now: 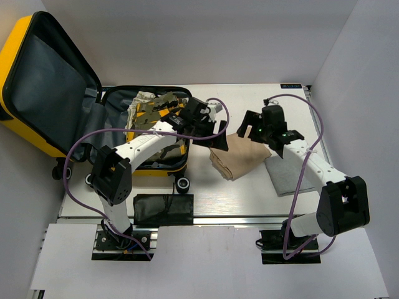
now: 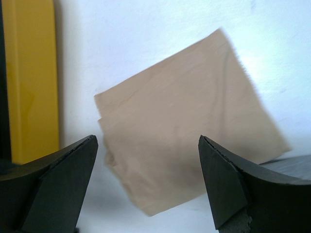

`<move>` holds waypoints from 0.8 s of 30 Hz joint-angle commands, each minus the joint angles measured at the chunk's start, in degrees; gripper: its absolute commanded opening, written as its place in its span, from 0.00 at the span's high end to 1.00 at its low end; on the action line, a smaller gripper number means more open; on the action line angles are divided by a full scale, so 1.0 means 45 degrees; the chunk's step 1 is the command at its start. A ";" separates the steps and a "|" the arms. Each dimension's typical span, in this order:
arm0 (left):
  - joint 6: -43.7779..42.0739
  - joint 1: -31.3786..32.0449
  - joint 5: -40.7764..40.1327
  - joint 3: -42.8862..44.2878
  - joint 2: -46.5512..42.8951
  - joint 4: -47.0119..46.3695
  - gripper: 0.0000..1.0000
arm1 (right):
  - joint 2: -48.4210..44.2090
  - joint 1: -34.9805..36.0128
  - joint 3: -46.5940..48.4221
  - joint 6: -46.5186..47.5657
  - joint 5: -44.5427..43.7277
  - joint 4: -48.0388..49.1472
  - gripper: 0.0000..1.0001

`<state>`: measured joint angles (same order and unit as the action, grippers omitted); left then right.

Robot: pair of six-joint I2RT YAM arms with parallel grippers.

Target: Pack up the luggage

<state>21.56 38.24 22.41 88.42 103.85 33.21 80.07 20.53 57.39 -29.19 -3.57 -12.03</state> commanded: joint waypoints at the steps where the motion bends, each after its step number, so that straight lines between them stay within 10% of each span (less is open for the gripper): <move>1: 0.0579 0.0368 -0.0957 -0.0660 -0.0402 0.0434 0.02 | 0.0232 -0.1101 0.0431 0.2068 -0.0088 -0.0217 0.11; 9: 0.2706 0.1249 -0.1540 -0.1818 0.0338 -0.0525 0.02 | 0.3391 -0.2355 0.1816 0.7477 0.4192 -0.0978 0.11; 24: 0.4310 0.1131 -0.2422 0.0077 0.3638 -0.0289 0.04 | 0.5527 -0.2981 0.1624 0.7190 0.3859 -0.0099 0.11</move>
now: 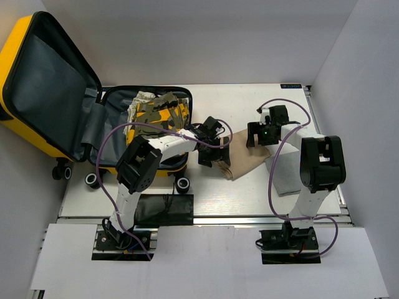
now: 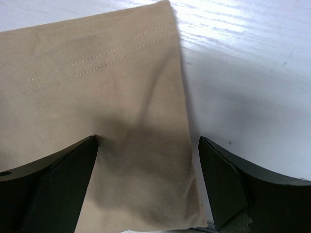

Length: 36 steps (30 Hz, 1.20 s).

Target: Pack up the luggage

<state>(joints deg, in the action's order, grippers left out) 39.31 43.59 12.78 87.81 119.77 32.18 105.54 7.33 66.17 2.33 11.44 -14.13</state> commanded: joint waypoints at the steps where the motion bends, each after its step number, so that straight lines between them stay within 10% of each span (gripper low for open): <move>1: 0.0405 -0.0059 -0.0242 0.0310 0.0220 -0.0101 0.06 | -0.0190 -0.0028 -0.0388 0.0050 0.0601 0.0328 0.11; 4: 0.0366 -0.0059 -0.0124 0.0952 0.0805 0.0133 0.14 | -0.0425 0.0050 -0.0680 -0.0204 0.1205 0.0211 0.12; 9: 0.0015 -0.0059 -0.0533 0.2066 0.1470 0.0523 0.57 | -0.0718 0.0186 -0.1539 -0.1415 0.2262 0.0405 0.32; 14: -0.0668 -0.0176 -0.0866 0.3724 0.1823 0.0992 1.00 | -0.1262 0.0440 -0.1580 -0.1825 0.1988 -0.0062 0.87; 18: -0.1857 -0.0176 -0.1452 0.4587 0.1317 0.0779 1.00 | -0.2337 0.0655 -0.1580 -0.2196 0.2047 -0.0082 1.00; 36: -0.3578 -0.2848 -0.4755 0.6758 -0.1945 0.2439 1.00 | -0.2263 0.3779 0.4452 -0.5301 0.0583 -0.0572 1.00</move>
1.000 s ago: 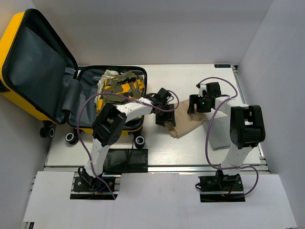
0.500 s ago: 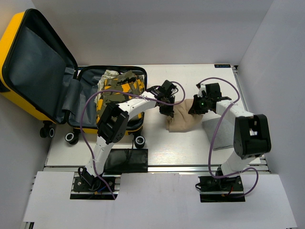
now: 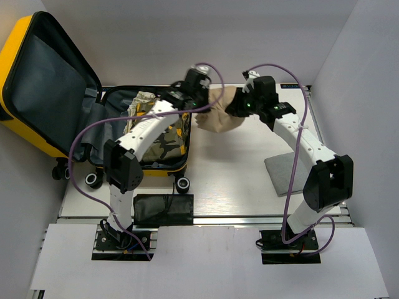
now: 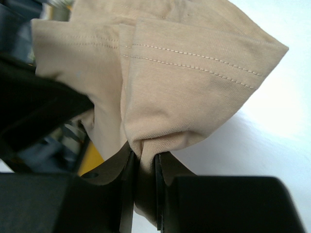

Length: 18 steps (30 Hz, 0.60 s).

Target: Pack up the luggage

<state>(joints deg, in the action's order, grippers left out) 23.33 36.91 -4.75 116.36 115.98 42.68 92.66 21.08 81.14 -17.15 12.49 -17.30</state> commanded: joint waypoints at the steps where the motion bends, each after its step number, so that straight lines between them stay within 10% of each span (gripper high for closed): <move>1: -0.0087 -0.1694 -0.0742 0.0161 -0.1338 0.0010 1.00 | 0.1044 0.1112 0.1689 -0.1187 0.0330 0.0559 1.00; 18: -0.2704 -0.6188 0.0235 -0.2009 -0.1460 -0.1886 1.00 | 0.8721 0.3303 0.9272 -0.2713 0.0447 0.2007 1.00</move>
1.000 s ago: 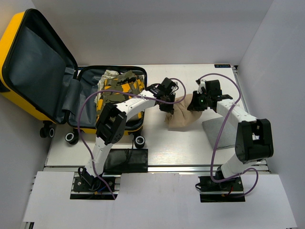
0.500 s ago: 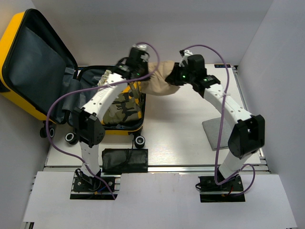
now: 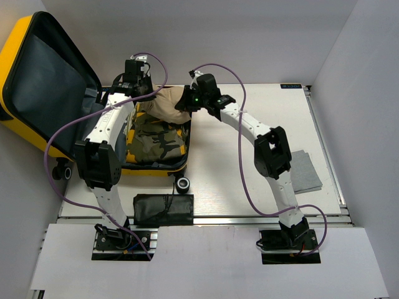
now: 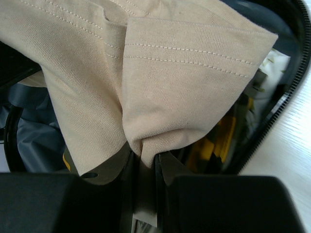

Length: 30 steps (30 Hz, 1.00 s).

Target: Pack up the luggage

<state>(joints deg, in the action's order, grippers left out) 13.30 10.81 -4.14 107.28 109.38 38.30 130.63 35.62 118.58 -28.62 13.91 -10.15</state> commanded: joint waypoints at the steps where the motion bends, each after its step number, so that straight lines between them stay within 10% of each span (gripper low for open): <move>1: -0.0514 -0.0680 0.0255 -0.0013 0.0086 -0.1050 1.00 | 0.0501 0.0074 0.1069 -0.0202 0.0131 0.0420 1.00; 13: -0.0885 -0.1951 0.1447 0.0475 0.1747 -0.0817 1.00 | 0.2378 0.0269 0.1558 -0.0827 -0.0239 0.0635 0.94; 17: -0.0866 -0.2070 0.1915 0.1273 0.2254 -0.0095 0.57 | 0.1912 0.0094 0.1577 -0.0750 -0.0571 0.0265 0.66; 24: -0.0827 -0.2070 0.1956 0.1939 0.1573 0.0101 0.10 | -0.0393 -0.0199 0.0719 0.0207 -0.1352 0.0557 0.23; 30: -0.0280 -0.2070 0.1292 0.2993 0.1046 0.0822 0.02 | -0.1528 -0.0219 0.0620 0.1281 -0.2525 0.0069 0.11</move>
<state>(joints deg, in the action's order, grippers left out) 10.76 1.43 3.49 117.12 120.27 40.40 128.29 34.96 121.19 -26.52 6.74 -9.61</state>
